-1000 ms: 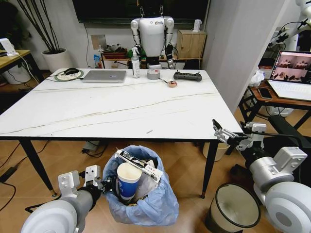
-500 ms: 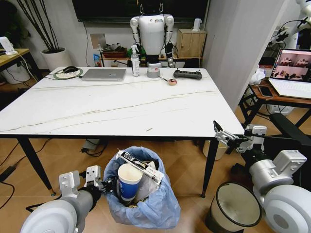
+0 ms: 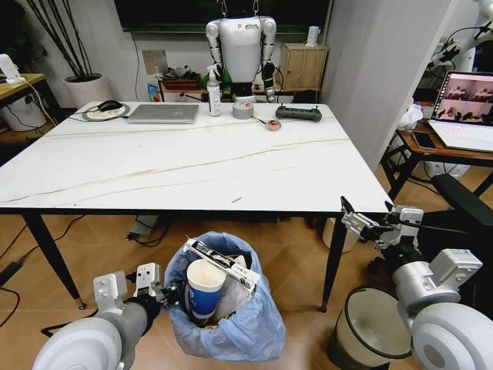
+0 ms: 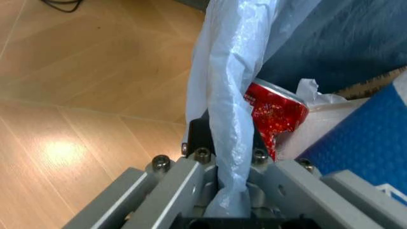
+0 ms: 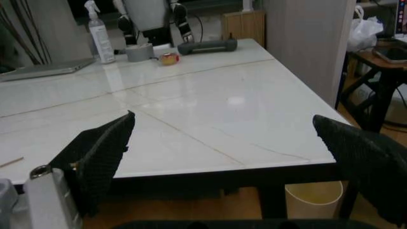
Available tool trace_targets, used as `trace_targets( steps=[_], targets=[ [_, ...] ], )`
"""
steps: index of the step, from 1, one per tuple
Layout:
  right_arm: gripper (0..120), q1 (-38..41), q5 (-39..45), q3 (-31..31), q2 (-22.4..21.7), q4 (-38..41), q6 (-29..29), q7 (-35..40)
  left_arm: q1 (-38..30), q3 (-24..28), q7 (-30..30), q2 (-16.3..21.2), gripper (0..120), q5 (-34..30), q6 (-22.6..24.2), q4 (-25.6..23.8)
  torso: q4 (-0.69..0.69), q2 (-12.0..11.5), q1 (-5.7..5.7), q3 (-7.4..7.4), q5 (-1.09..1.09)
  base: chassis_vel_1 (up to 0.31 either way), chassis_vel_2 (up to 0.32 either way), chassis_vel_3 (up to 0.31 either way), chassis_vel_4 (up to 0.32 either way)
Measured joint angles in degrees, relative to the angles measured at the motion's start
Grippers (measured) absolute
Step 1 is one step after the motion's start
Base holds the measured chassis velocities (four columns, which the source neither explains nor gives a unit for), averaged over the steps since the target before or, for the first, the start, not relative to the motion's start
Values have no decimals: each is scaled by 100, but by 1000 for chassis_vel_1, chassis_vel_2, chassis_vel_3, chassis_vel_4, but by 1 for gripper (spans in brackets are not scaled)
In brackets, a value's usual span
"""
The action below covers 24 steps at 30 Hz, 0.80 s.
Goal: Pick up the trash bin and place the trash from the table into it.
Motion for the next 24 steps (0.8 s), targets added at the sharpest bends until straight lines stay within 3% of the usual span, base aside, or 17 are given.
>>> trace_targets(
  steps=[24],
  targets=[
    [100, 8, -371, -54, 274, -274, 257, -182, -1, 0, -10, 8, 0, -1, 0, 0, 0, -584, -242, -343, 0, 0, 0, 0, 0]
  ],
)
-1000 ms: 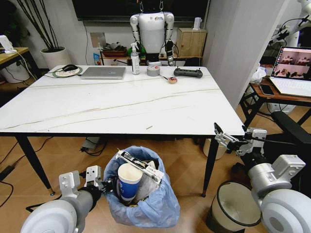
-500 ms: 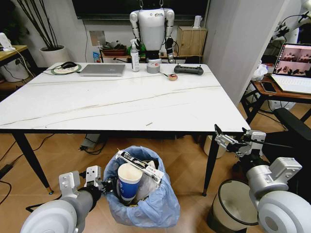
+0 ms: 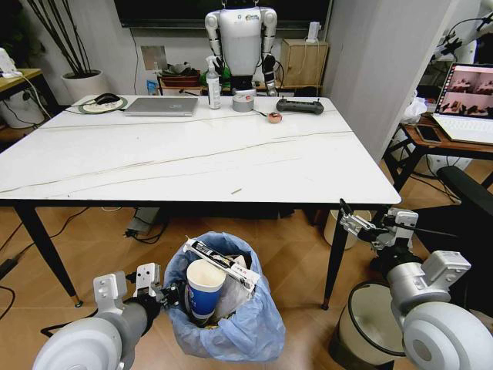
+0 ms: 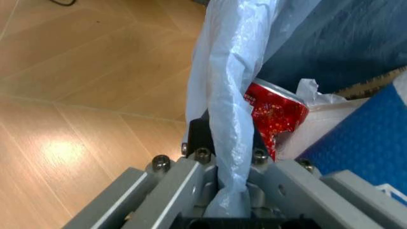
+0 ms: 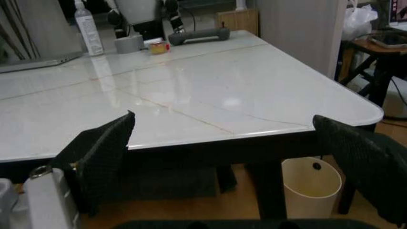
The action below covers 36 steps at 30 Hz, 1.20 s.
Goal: Pick up the trash bin and place the trash from the table into it.
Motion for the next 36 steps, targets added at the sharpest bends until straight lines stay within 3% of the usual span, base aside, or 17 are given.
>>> trace_targets(
  steps=[14, 36],
  targets=[
    [100, -441, -1678, -295, 608, -229, 574, -323, 2, -11, -20, 0, 0, 0, 0, 0, 0, -363, -142, -218, 0, 0, 0, 0, 0],
    [100, -497, -1666, -420, 720, -285, 608, -326, 20, -53, -86, 5, 0, -5, 0, 0, 0, -872, -337, -535, 0, 0, 0, 0, 0]
  ],
)
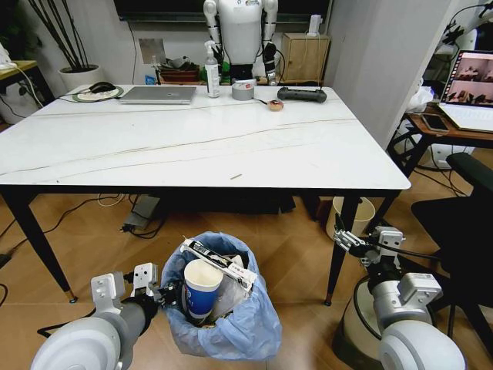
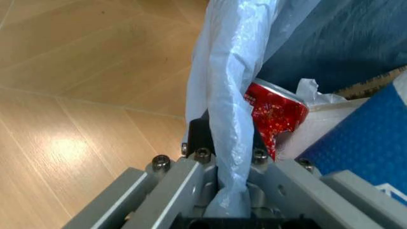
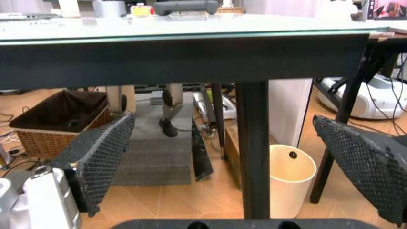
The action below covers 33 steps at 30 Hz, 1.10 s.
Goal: Pick up the trash bin and place the trash from the table into it.
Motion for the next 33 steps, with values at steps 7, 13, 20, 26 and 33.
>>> trace_targets(
  steps=[7, 13, 20, 26, 33],
  targets=[
    [100, -31, -35, -10, 21, -2, 57, 1, 68, 10, -16, -82, 0, 131, 0, 0, 0, -166, -66, -99, 0, 0, 0, 0, 0],
    [100, -45, -36, -10, 17, 4, 77, 7, 100, 18, -5, -116, 0, 217, 0, 0, 0, -324, -126, -195, 0, 0, 0, 0, 0],
    [100, -64, -39, -16, 32, 20, 93, 19, 78, -70, 286, -180, 0, 485, 0, 0, 0, -456, -170, -285, 0, 0, 0, 0, 0],
    [100, -87, -33, 0, 17, 0, 113, 47, 98, -19, 382, -229, 0, 591, 1, 0, 0, -622, -230, -391, 1, 0, 0, 0, 0],
    [100, -61, -21, -10, 13, -48, 114, 55, 92, -20, 376, -230, 0, 572, 0, 0, 0, -820, -296, -523, 1, 0, 0, 0, 0]
  ],
)
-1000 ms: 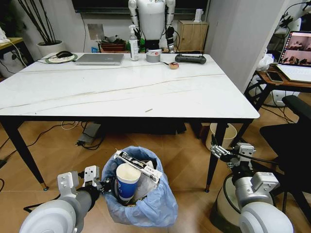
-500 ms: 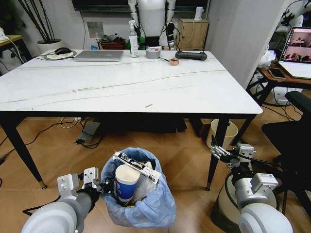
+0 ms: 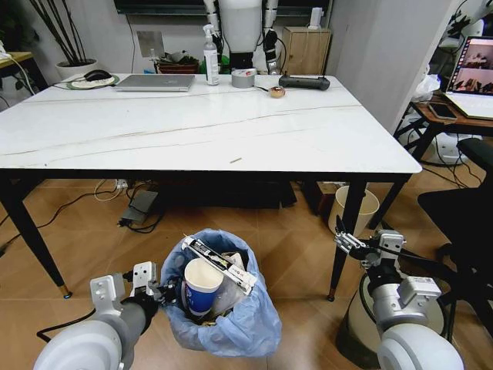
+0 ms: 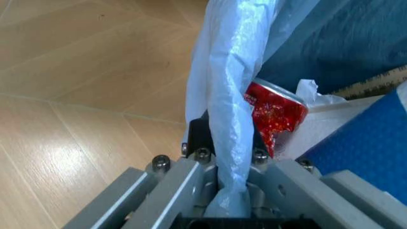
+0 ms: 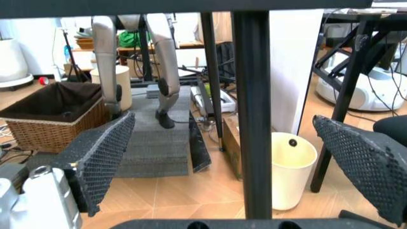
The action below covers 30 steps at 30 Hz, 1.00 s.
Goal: Pick up the trash bin and place the trash from the table into it.
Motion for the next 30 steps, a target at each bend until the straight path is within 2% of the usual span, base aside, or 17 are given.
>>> trace_targets(
  steps=[30],
  targets=[
    [100, -82, 1, 33, -9, 5, -1, 4, 9, 15, -11, -37, 0, 0, 0, 0, 0, -664, -204, -461, 0, 0, 0, 0, 0]
  ],
)
